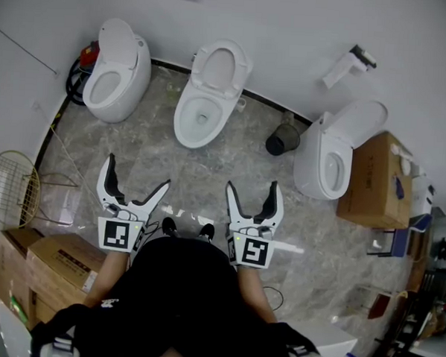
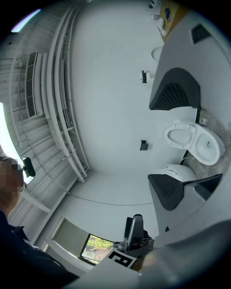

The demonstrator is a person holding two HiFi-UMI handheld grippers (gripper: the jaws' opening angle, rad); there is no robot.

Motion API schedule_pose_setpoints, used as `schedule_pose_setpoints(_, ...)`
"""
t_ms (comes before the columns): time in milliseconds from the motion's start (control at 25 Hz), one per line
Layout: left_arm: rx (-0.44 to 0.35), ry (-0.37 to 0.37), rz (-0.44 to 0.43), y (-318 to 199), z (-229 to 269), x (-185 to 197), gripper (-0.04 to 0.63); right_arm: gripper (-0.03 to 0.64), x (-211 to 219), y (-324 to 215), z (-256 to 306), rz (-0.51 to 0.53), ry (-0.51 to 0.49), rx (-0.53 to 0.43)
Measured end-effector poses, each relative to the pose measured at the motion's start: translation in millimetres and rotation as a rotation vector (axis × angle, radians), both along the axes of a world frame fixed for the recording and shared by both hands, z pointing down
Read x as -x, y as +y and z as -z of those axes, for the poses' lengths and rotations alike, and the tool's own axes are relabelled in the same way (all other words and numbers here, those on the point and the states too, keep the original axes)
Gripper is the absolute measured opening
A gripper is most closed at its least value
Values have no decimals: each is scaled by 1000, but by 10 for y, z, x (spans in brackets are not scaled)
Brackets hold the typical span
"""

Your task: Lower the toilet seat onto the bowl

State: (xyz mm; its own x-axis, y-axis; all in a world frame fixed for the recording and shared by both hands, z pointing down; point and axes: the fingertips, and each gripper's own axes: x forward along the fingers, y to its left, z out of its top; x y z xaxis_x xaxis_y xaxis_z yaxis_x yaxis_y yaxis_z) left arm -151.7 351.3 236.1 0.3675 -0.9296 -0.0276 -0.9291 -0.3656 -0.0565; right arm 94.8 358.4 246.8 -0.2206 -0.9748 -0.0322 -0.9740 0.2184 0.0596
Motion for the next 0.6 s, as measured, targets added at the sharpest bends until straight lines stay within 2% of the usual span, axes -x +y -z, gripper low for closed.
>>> schedule_pose_setpoints(120, -13, -21, -5, 3, 38, 37, 583, 431, 11, 23, -3, -10, -7, 1)
schedule_pose_setpoints(480, -1, 7, -12, 20, -3, 251, 583, 431, 130, 66, 27, -37, 9, 5)
schedule_pose_setpoints(600, -5, -39, -6, 63, -63, 356, 583, 431, 223, 99, -3, -47, 15, 10)
